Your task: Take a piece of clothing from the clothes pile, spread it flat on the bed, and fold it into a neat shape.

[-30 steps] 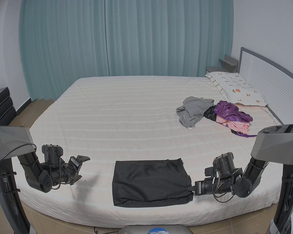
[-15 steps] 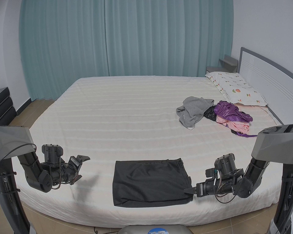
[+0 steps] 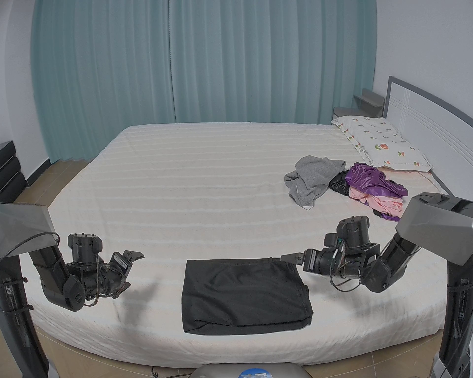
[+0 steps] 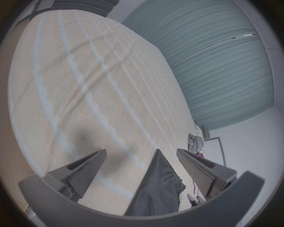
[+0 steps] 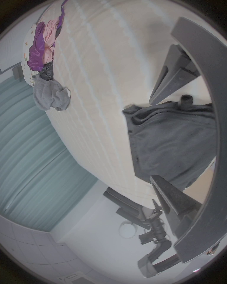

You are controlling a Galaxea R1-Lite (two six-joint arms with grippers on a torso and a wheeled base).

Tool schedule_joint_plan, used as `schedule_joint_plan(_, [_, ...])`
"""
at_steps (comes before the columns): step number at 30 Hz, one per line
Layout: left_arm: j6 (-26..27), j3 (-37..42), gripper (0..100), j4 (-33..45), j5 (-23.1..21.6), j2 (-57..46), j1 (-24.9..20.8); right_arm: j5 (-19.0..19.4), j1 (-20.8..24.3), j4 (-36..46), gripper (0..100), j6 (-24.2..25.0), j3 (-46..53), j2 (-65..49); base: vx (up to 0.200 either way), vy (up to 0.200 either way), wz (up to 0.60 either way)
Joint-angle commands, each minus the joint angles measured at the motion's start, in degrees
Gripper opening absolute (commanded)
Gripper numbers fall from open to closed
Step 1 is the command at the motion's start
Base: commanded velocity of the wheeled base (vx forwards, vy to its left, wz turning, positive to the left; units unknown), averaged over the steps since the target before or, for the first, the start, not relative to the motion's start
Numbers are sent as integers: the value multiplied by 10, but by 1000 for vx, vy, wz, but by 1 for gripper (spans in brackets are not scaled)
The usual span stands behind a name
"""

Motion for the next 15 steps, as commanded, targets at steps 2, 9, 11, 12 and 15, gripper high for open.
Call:
schedule_joint_plan(2, [-2, 5, 100, -25, 7, 10, -6, -5, 7, 25, 100, 43, -119, 89, 0, 0, 0])
schedule_joint_plan(9, [-2, 5, 100, -27, 8, 11, -10, -4, 6, 57, 100, 44, -155, 105, 0, 0, 0])
schedule_joint_plan(11, [-2, 5, 100, -28, 8, 12, -10, -5, 5, 56, 100, 44, -164, 113, 0, 0, 0])
schedule_joint_plan(12, [-2, 5, 100, -27, 8, 12, -10, -5, 5, 56, 100, 44, -166, 116, 0, 0, 0])
schedule_joint_plan(15, [-1, 6, 100, -28, 8, 13, -10, -5, 5, 57, 0, 44, -169, 122, 0, 0, 0])
